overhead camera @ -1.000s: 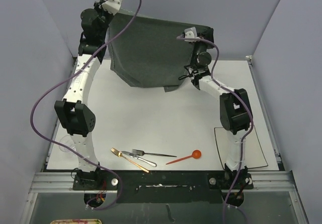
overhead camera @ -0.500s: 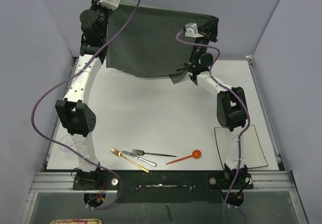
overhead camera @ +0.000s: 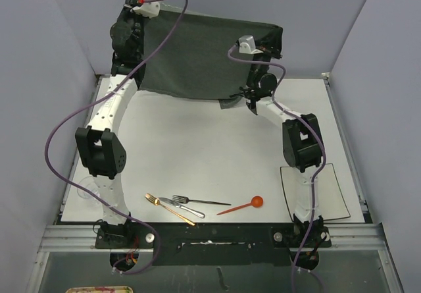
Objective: Set the dinner table for one person
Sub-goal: Flatten out the napkin at the center of the board.
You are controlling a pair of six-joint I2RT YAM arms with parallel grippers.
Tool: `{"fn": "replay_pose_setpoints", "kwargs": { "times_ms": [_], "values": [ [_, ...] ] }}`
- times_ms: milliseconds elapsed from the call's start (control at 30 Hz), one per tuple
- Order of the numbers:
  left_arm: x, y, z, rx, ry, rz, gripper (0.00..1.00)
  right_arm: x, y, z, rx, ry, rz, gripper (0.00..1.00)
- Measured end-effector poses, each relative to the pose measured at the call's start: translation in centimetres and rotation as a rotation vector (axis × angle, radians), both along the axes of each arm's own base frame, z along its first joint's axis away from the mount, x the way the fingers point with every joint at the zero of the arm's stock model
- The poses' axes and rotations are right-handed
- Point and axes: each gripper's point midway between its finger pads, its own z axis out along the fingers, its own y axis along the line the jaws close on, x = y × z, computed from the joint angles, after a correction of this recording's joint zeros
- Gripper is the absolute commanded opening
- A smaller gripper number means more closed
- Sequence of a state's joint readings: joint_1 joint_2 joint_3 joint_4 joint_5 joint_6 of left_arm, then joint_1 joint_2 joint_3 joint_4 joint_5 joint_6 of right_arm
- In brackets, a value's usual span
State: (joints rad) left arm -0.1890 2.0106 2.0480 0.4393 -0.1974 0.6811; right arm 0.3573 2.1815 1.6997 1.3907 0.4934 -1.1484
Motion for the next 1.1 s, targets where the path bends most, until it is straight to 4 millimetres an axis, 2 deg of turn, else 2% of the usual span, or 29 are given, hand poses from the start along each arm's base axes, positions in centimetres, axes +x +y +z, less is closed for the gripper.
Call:
{"fn": "replay_pose_setpoints", "kwargs": {
  "times_ms": [67,167,267,433,500,633,733,833,900,1000,1100],
  "values": [
    [0.0,0.1,-0.1,0.001,0.001,0.006,0.0,0.0,0.3,-0.4,-0.002,0.007,0.005,0.0],
    [0.1,0.2,-1.5,0.012,0.025,0.011,0.0,0.0,0.9,-2.0,-0.015,0.05,0.019,0.0],
    [0.4,0.2,-5.1,0.037,0.109,0.014,0.0,-0.2,1.3,-4.2,-0.025,0.124,0.042,0.0],
    [0.2,0.1,-12.9,0.085,0.326,0.007,0.0,-1.6,2.0,-7.8,-0.019,0.282,0.101,0.0],
    [-0.8,0.0,-16.3,0.098,0.438,-0.008,0.0,-2.7,2.3,-8.9,-0.009,0.345,0.123,0.0],
    [-3.2,0.0,-19.7,0.111,0.576,-0.035,0.0,-4.6,3.1,-10.8,0.012,0.473,0.162,0.0],
    [-5.6,-0.1,-20.6,0.116,0.643,-0.058,0.0,-5.4,4.0,-12.5,0.024,0.603,0.21,0.0],
    [-7.8,-0.6,-20.1,0.12,0.679,-0.1,0.0,-5.1,5.3,-15.2,0.031,0.815,0.318,0.0],
    [-9.4,-1.0,-19.9,0.12,0.704,-0.137,0.0,-4.7,5.4,-16.5,0.066,0.952,0.395,0.0],
    [-11.3,-1.5,-20.1,0.125,0.735,-0.177,0.0,-5.9,4.3,-18.1,0.109,1.066,0.421,0.0],
    [-13.2,-2.3,-21.5,0.141,0.801,-0.226,0.0,-8.0,5.4,-20.1,0.115,1.197,0.498,0.0]
  ]
}}
